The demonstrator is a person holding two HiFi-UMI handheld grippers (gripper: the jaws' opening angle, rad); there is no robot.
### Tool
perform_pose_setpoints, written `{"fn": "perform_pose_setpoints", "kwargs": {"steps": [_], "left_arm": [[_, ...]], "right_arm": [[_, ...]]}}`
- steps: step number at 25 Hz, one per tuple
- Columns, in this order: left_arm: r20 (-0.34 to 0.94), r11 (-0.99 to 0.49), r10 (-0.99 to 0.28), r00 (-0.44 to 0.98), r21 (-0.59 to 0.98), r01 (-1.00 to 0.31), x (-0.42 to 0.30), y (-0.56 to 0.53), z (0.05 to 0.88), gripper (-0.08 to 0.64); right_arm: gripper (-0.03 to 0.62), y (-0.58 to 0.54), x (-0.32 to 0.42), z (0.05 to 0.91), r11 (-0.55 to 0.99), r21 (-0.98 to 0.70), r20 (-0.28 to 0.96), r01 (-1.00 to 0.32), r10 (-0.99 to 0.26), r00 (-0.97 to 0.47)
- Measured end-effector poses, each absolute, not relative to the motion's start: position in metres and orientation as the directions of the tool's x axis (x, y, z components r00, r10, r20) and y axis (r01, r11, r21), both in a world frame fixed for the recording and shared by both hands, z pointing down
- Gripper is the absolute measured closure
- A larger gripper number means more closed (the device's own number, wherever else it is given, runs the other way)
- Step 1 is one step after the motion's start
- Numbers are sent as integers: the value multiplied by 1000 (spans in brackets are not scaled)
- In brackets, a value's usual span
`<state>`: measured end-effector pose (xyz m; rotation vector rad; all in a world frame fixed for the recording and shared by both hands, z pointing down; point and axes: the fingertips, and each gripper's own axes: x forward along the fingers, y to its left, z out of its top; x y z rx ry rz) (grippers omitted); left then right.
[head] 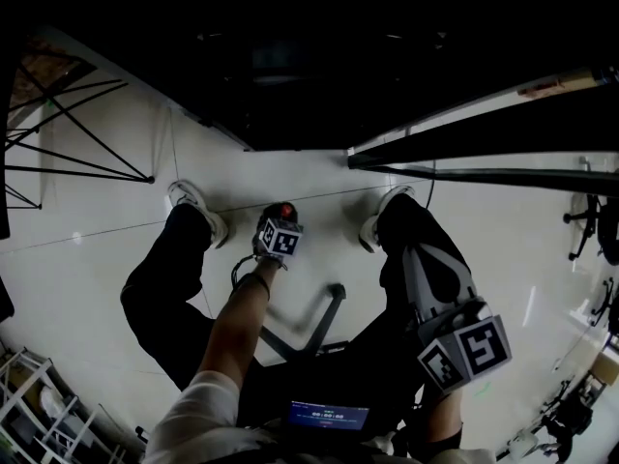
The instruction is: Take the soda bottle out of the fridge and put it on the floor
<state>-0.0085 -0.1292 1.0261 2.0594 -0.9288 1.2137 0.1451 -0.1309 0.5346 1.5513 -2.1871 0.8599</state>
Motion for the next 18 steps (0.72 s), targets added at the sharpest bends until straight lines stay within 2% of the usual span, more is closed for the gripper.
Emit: {"fn": "perform_pose_setpoints", "kwargs": {"steps": [8,18], "left_arm": [[893,-607,-296,341,100,-789,-5,-135,1041,402],[918,-616,-256,304,87,-783,-8,-127,1057,402]], "right_arm": [[578,-133,148,540,238,-270,579,-933,-734,-355],[578,-135,148,542,229,-277,581,-933,-734,-353]]}}
